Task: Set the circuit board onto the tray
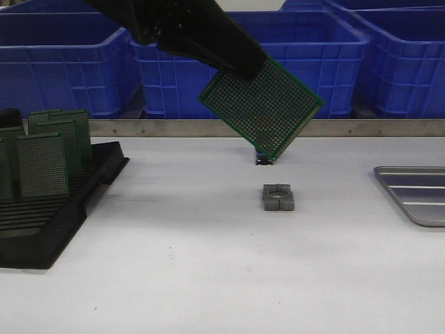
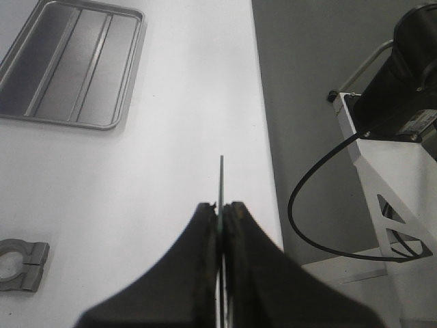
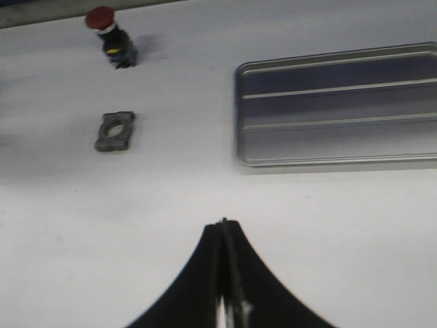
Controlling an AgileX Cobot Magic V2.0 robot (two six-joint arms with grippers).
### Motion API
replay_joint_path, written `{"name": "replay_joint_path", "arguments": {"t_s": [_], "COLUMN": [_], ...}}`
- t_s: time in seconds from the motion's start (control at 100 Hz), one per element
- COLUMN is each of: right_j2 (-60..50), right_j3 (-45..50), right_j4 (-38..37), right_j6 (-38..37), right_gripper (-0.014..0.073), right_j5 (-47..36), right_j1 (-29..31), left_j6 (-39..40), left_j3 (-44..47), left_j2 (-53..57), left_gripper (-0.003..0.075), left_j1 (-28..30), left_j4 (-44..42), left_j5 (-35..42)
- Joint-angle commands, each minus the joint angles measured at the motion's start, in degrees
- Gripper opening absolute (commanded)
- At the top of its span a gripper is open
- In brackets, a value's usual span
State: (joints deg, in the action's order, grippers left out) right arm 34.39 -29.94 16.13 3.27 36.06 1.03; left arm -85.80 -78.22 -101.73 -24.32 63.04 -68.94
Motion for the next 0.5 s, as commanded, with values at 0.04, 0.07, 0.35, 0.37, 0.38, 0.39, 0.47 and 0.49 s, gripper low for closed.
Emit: {"name": "replay_joint_path", "arguments": {"t_s": [0.04, 0.07, 0.35, 0.37, 0.38, 0.39, 0.47, 0.49], "right_j2": [8.4, 9.9, 24.0, 24.9, 25.2, 25.7, 28.5, 29.1], "right_j3": [-4.4, -4.9, -8.9, -9.2, -9.4, -9.5, -10.5, -10.8], "right_j4": [18.5, 22.7, 54.4, 55.1, 55.3, 55.6, 56.4, 56.7], "right_j6": [14.7, 19.4, 60.7, 62.7, 64.8, 65.9, 77.7, 80.3], "right_gripper": [0.0097, 0.0146, 0.0570, 0.0568, 0.0568, 0.0568, 0.0568, 0.0568], "right_j5": [-2.2, -1.7, 10.4, 11.2, 11.4, 11.8, 13.5, 13.8], "right_j1": [-0.4, -0.4, -0.4, -0.4, -0.4, -0.4, -0.4, -0.4], "left_j6": [0.3, 0.3, 0.3, 0.3, 0.3, 0.3, 0.3, 0.3], "left_j3": [-1.7, -1.7, -1.7, -1.7, -1.7, -1.7, -1.7, -1.7], "left_j2": [2.3, 2.3, 2.3, 2.3, 2.3, 2.3, 2.3, 2.3], "left_gripper": [-0.0020, -0.0020, -0.0020, -0.0020, -0.0020, -0.0020, -0.0020, -0.0020], "left_j1": [-0.4, -0.4, -0.4, -0.4, -0.4, -0.4, -0.4, -0.4], "left_j4": [4.5, 4.5, 4.5, 4.5, 4.6, 4.6, 4.7, 4.7], "left_j5": [-4.2, -4.2, -4.2, -4.2, -4.2, -4.2, -4.2, -4.2]}}
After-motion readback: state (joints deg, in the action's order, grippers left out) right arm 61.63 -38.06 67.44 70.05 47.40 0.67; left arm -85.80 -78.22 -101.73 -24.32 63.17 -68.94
